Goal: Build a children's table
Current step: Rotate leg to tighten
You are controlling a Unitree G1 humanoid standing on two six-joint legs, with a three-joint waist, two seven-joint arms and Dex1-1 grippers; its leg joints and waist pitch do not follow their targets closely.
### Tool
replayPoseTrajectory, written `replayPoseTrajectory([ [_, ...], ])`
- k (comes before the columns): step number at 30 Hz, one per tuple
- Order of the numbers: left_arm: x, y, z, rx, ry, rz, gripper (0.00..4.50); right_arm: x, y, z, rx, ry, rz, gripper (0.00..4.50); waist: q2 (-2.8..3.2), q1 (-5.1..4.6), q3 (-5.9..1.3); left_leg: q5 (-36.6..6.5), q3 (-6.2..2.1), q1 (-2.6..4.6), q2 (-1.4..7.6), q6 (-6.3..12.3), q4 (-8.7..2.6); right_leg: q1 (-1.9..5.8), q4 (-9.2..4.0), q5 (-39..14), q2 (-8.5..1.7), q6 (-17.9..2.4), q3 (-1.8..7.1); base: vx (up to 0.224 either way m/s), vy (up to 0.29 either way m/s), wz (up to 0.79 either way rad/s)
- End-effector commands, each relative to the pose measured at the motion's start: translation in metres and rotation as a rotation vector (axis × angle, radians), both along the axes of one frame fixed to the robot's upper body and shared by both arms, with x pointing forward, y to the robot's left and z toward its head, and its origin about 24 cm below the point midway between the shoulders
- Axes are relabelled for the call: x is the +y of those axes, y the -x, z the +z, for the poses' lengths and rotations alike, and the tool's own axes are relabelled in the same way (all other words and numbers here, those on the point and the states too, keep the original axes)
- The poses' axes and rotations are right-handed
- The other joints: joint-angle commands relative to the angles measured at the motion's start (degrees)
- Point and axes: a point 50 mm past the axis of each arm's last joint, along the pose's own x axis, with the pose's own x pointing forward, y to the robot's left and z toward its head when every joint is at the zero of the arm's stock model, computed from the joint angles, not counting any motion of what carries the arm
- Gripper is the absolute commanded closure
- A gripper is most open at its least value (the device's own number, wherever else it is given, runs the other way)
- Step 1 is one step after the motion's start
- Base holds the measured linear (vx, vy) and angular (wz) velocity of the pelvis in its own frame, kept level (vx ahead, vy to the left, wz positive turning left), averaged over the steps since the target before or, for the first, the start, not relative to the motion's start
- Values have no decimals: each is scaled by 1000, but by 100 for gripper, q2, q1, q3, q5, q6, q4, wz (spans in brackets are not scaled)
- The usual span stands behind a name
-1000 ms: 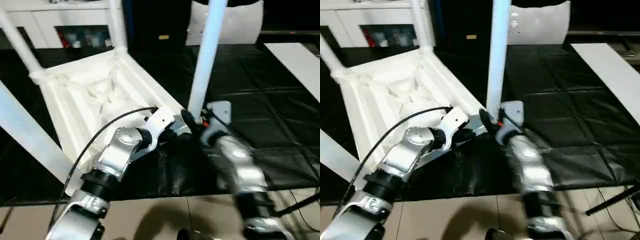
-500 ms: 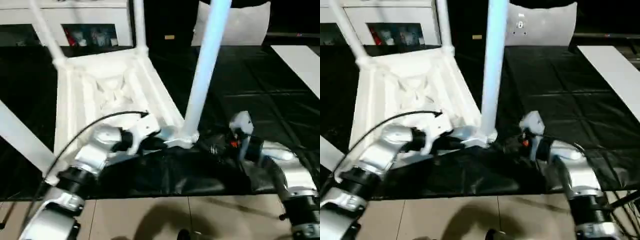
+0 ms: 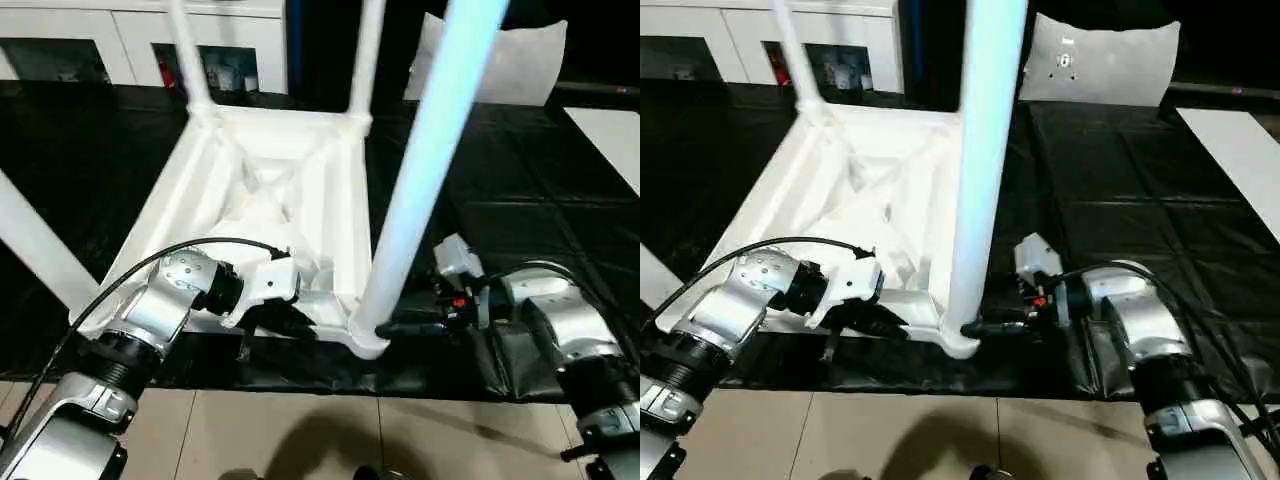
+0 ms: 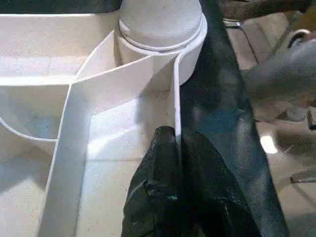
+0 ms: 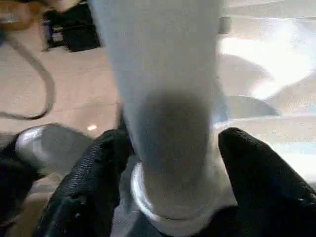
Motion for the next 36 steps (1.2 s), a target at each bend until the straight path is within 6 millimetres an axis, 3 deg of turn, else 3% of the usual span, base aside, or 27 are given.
replayPoseTrajectory([
  [1,-9,6,-4,27,-25,-100,450,2,1,2,24,4,62,159,-65,-25,-470,94,-40,-63,410,889,-335,412,-258,-1570,-499,-966,473,0,0,0],
  [5,-8,7,-4,31,-32,-117,450,5,2,1,43,6,102,187,-99,-5,-481,82,-32,-66,397,799,-334,423,-276,-1726,-501,-877,471,0,0,0],
  [14,-6,4,-4,27,-44,-122,450,7,1,-1,59,18,127,248,-105,11,-486,41,-32,-63,398,704,-334,424,-274,-1748,-493,-845,470,0,0,0],
  [17,-6,3,-4,23,-41,-111,450,9,2,-2,69,4,131,253,-140,15,-498,91,-25,-66,392,709,-329,429,-262,-1697,-490,-841,472,0,0,0],
  [22,-8,-2,-3,24,-12,-28,450,13,9,-3,115,-74,126,255,-135,37,-495,112,-19,-54,401,739,-326,422,-266,-1708,-487,-835,475,0,0,0],
  [23,-9,-4,-3,28,8,23,450,15,13,-4,141,-110,104,255,-79,74,-469,94,-24,-47,411,712,-333,404,-288,-1736,-490,-821,476,0,0,0],
  [26,-12,-7,-2,33,25,89,450,19,14,-8,165,-123,25,256,-112,61,-461,-23,-23,-43,406,610,-352,417,-314,-1889,-490,-755,474,0,0,0],
  [27,-12,-7,-2,34,31,107,450,21,15,-10,173,-126,2,256,-119,45,-441,-161,-19,-54,376,553,-357,419,-361,-2161,-489,-666,460,0,0,0],
  [28,-13,-8,-1,35,38,125,450,22,16,-11,179,-129,-12,256,-62,45,-417,-251,-21,-45,363,500,-359,406,-383,-2313,-486,-630,453,0,0,0],
  [31,-21,-11,-1,29,82,249,450,35,16,-20,155,-111,-160,256,-85,-19,-365,-678,-21,2,311,298,-369,380,-548,-3104,-468,-250,402,0,0,0],
  [32,-25,-12,-1,23,97,291,450,41,14,-22,132,-102,-232,256,-94,-74,-336,-798,-25,-7,278,221,-365,381,-612,-3416,-457,-75,358,0,0,0],
  [33,-25,-12,-1,23,97,291,450,41,14,-22,132,-102,-232,256,-103,-144,-309,-993,-39,11,231,162,-335,371,-711,-3813,-441,180,256,0,0,0],
  [34,-28,-13,-2,26,109,322,450,46,11,-24,133,-102,-304,256,-78,-185,-308,-1098,-60,13,224,144,-328,396,-756,-3965,-446,292,190,0,0,0],
  [35,-30,-13,-2,29,116,342,450,49,9,-25,137,-102,-352,256,-54,-285,-328,-1248,-91,-2,247,113,-319,441,-823,-3984,-436,465,93,0,0,0],
  [36,-30,-13,-2,29,116,342,450,49,9,-25,137,-102,-352,256,-29,-333,-330,-1340,-107,14,280,110,-325,449,-850,-3931,-440,492,63,0,0,0],
])
